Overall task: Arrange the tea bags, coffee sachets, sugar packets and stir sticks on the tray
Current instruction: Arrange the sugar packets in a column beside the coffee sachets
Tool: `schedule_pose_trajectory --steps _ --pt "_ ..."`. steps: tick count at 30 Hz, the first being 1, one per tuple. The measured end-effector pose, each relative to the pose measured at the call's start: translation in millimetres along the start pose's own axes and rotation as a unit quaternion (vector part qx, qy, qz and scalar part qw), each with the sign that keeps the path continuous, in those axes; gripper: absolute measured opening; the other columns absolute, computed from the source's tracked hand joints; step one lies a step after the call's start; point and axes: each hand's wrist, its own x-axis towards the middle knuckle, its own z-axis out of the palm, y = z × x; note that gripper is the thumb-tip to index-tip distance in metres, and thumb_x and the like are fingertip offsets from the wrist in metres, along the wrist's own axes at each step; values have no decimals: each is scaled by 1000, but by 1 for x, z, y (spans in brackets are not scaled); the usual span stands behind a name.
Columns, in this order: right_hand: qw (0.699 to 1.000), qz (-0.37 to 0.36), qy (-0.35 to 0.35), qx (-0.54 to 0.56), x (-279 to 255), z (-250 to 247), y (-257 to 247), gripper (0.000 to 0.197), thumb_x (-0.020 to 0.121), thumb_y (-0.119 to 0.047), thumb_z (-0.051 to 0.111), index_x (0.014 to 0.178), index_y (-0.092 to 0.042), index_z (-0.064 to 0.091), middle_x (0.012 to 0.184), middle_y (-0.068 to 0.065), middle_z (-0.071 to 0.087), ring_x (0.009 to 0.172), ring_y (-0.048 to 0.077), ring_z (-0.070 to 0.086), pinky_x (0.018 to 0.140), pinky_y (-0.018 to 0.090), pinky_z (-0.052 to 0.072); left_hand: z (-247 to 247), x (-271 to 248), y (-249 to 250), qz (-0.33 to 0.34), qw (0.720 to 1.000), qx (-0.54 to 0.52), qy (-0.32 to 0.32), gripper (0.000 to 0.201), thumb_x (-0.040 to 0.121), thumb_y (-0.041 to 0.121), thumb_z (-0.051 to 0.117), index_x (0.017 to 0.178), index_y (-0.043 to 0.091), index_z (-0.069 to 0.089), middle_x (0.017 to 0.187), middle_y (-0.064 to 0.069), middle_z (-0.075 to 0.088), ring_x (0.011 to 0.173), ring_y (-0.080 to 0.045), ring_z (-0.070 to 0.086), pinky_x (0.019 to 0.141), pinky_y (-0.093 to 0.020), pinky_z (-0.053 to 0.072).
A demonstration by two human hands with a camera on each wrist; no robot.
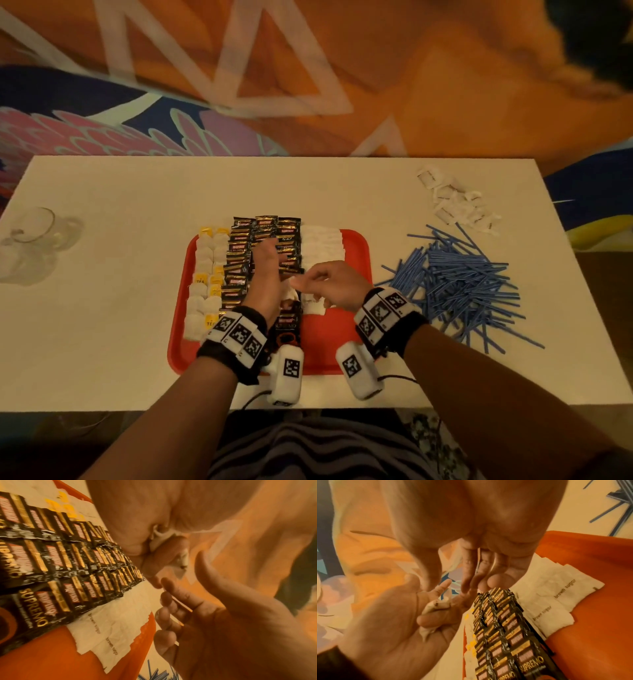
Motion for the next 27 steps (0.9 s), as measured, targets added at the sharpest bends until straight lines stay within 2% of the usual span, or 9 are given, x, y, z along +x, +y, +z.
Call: schedule_pose_trajectory --steps 3,6,8,11,15,16,20,24,27 --pt "1000 -11 -6 -4 -5 -11 -5 23 85 -40 72 88 -17 72 81 -6 65 72 8 60 57 23 49 12 -5 11 31 998 9 -55 51 100 62 20 132 30 41 131 -2 48 122 -29 53 98 -50 47" --pt "1000 1 2 22 -8 -18 -11 10 89 -20 68 82 -14 67 72 -3 61 61 6 57 52 20 47 26 -3 19 27 995 24 -94 36 98 64 32 114 36 47 119 -7 54 91 -24 61 72 -47 55" --pt "997 3 50 61 -7 -26 -13 11 89 -15 65 78 -15 65 73 1 63 60 12 60 54 25 50 33 0 19 -3 993 21 -115 34 97 56 49 120 31 45 121 -12 52 75 -18 59 51 -34 49" --pt "985 -1 113 129 -4 -42 -13 10 90 -15 64 94 -6 64 84 10 68 64 19 67 55 30 50 36 4 15 -37 992 -31 -113 46 95 24 65 135 18 43 122 -12 58 88 -18 66 62 -30 55" --pt "979 -5 111 171 -7 -55 -16 11 97 -15 56 91 -6 58 77 10 64 64 22 67 50 26 46 35 9 12 -24 994 -73 -73 33 92 -1 64 122 11 57 72 7 64 73 -9 67 69 -31 56" --pt "975 1 113 192 -8 -57 -17 13 99 -13 52 89 -5 57 73 11 62 61 22 65 48 24 44 34 10 12 -18 995 -81 -56 30 91 -4 64 116 12 59 69 6 61 72 -10 66 67 -29 55" --pt "955 15 141 261 -11 -63 -14 15 97 -17 56 88 -5 56 73 11 63 58 18 59 46 24 42 35 13 14 -5 994 -103 -24 27 86 -5 69 105 12 63 90 -13 59 77 -17 64 63 -26 54" --pt "983 -23 99 154 -7 -57 -5 29 79 -21 80 103 -11 67 91 4 74 77 14 68 61 27 52 36 13 11 -5 995 -91 -44 26 87 -3 69 109 8 64 83 -5 72 75 -17 67 63 -25 53" --pt "987 -42 115 105 -1 -56 -1 24 76 -14 81 97 -8 71 82 6 75 72 16 69 65 31 54 39 13 11 -25 993 -102 -50 13 90 3 67 101 10 67 71 5 71 73 -11 66 66 -27 53"
